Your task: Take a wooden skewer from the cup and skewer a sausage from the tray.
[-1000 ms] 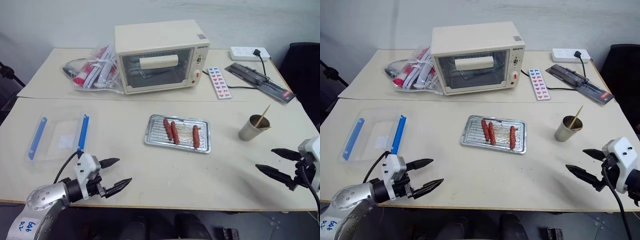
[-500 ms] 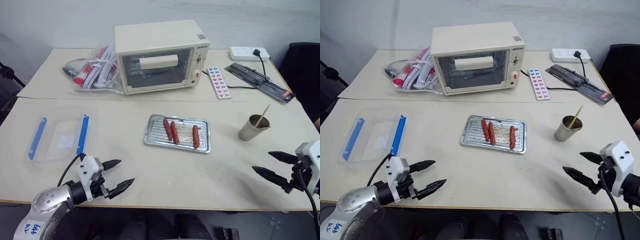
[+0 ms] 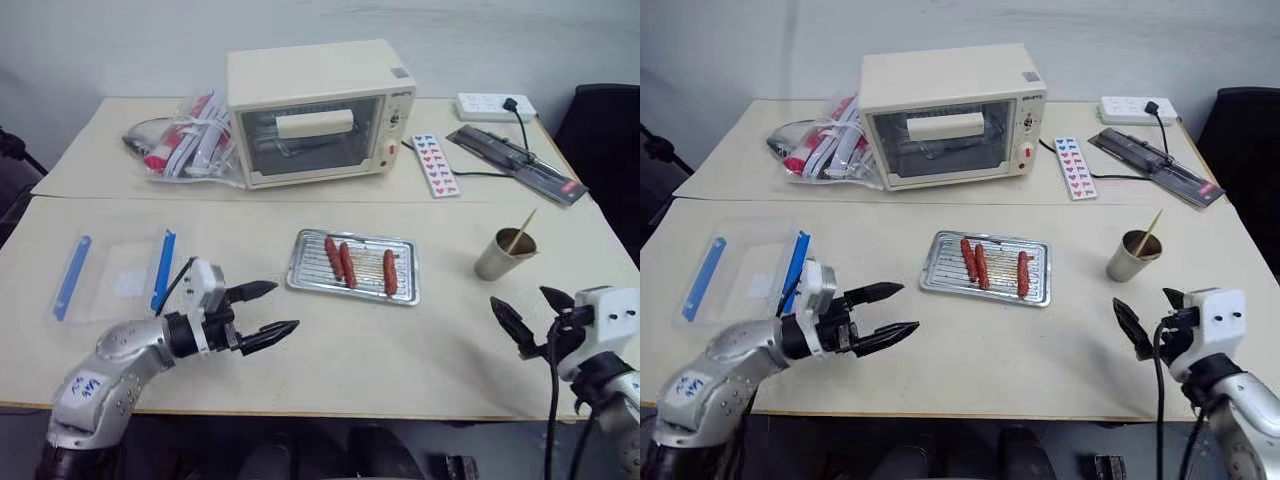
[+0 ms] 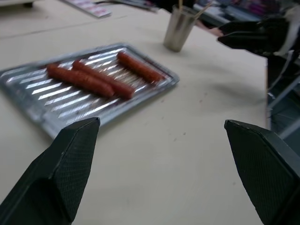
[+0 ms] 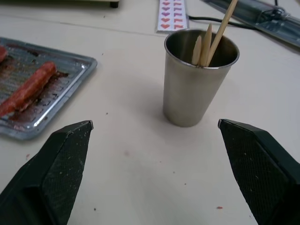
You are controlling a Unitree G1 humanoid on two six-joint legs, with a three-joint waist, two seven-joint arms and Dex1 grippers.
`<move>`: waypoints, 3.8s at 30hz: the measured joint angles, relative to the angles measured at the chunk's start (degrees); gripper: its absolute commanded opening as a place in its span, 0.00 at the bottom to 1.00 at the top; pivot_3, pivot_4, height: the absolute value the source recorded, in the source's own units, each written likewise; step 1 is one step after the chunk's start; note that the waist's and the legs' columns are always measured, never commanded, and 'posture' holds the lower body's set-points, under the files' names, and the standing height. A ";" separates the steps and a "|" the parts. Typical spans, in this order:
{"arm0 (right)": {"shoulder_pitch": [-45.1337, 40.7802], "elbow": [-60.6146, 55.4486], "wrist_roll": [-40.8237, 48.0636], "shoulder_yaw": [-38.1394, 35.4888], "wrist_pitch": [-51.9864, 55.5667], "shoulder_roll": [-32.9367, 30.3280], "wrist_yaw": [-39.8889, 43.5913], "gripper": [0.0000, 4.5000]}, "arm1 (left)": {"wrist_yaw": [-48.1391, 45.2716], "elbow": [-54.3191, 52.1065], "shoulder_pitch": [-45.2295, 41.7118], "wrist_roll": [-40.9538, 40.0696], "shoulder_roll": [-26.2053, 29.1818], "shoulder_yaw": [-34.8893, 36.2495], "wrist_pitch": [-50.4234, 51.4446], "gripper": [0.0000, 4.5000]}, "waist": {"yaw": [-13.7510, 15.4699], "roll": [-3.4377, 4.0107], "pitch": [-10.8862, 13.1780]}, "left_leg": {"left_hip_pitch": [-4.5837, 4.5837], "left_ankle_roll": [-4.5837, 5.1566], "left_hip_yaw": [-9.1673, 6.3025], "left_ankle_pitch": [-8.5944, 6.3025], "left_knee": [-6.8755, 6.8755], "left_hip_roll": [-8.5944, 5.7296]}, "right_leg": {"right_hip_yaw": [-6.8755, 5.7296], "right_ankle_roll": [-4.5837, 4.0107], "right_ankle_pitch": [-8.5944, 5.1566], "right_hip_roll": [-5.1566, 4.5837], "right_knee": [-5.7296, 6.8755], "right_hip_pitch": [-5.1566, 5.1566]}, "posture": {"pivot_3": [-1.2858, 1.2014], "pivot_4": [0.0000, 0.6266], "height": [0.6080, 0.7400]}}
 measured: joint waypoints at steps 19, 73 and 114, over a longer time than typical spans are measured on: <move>-11.62 2.01 -0.87 8.30 2.02 -0.12 -6.99 1.00 | -14.96 8.36 -17.08 0.16 2.83 -8.81 -0.28 1.00 | -0.08 0.00 0.00 | -0.06 -0.04 0.00 0.06 0.07 0.00 | 0.02 -0.01 0.00 0.04 0.02 -0.08 | 0.52 0.24 1.00; -17.48 10.66 -3.13 8.23 -0.06 -2.42 -9.34 1.00 | -15.90 11.27 -22.21 4.41 0.66 -10.35 -2.66 1.00 | -0.03 -0.01 0.01 | -0.10 -0.01 0.00 0.06 0.23 -0.01 | 0.02 -0.01 0.00 0.04 0.17 -0.12 | 0.52 0.24 1.00; -24.24 14.85 -5.17 9.29 0.78 -2.71 -11.72 0.00 | -17.01 13.35 -22.27 6.04 -0.60 -10.68 -6.14 1.00 | -0.07 -0.01 0.01 | -0.23 -0.02 0.02 0.07 0.27 -0.01 | 0.03 -0.01 -0.01 0.04 0.31 -0.31 | 0.52 0.24 1.00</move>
